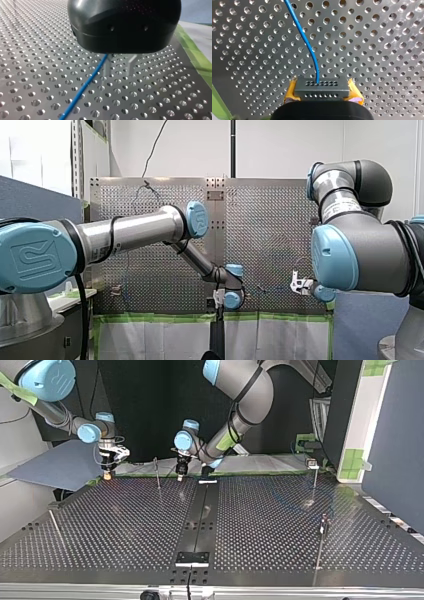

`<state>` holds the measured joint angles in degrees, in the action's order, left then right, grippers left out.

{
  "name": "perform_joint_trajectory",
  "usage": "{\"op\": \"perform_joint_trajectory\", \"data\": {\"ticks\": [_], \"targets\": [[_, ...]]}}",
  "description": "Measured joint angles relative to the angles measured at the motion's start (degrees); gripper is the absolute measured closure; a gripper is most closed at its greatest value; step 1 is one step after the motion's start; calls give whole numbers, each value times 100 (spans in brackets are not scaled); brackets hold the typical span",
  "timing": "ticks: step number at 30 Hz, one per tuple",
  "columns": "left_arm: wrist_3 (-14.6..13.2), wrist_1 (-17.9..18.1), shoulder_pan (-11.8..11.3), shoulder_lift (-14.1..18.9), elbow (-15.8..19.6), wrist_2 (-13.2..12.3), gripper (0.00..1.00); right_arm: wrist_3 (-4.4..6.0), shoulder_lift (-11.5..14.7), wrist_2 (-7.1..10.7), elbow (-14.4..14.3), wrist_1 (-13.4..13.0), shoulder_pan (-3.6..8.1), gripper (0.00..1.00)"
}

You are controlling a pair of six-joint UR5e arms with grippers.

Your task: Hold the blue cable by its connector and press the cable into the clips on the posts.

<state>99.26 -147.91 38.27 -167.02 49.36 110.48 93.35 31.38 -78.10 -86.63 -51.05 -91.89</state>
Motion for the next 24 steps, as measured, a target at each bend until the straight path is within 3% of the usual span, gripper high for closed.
{"op": "perform_joint_trajectory", "data": {"ticks": [1,11,15,24], "targets": [[-53,-4,3,5,12,-5,1,0,-1,0,0,6,1,100],[-188,-106,19,309,378,-126,1,-8,-2,-4,0,76,0,100],[-198,-155,55,470,344,-231,1,-8,-2,-4,0,107,-14,100],[-392,-566,170,540,509,-475,1,0,-2,-21,0,182,-25,100]]}}
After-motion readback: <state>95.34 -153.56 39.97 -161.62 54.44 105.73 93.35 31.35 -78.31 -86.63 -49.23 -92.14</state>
